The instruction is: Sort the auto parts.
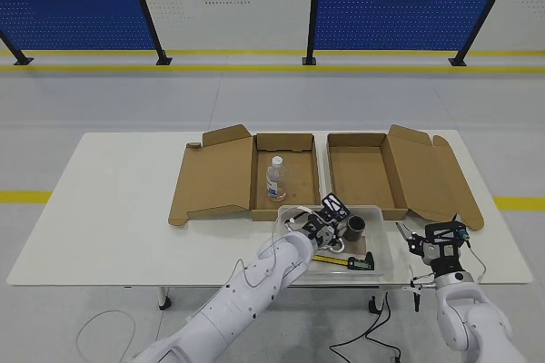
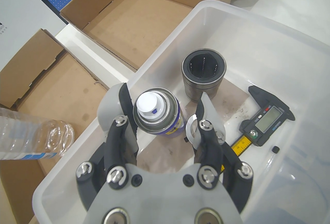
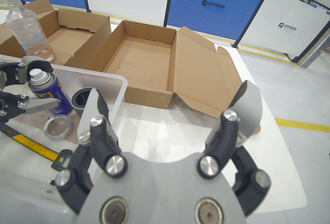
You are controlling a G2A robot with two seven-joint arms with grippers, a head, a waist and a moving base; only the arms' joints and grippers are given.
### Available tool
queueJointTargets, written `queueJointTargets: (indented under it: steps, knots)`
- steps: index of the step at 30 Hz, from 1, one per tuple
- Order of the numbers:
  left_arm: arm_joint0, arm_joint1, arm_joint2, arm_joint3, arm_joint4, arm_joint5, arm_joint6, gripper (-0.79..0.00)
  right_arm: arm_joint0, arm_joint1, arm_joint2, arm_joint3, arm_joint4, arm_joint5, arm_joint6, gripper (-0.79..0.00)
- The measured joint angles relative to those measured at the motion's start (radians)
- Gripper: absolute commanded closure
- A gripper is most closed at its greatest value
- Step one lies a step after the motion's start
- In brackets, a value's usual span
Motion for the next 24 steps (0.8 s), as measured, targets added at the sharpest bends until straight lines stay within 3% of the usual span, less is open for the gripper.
queueJointTargets:
  steps: [7, 17, 24]
  knots:
    - [-0.001, -0.003, -0.003, 0.016, 0.008, -0.002, 0.004, -0.394, 0.000, 0.000, 0.000, 0.000, 0.000, 0.000, 0.000, -0.785]
    - [-0.010, -0.010, -0.004, 0.040, 0.022, -0.001, 0.005, -0.422, 0.000, 0.000, 0.000, 0.000, 0.000, 0.000, 0.000, -0.785]
    - [-0.013, -0.015, -0.005, 0.056, 0.027, -0.002, 0.006, -0.382, 0.000, 0.000, 0.000, 0.000, 0.000, 0.000, 0.000, -0.785]
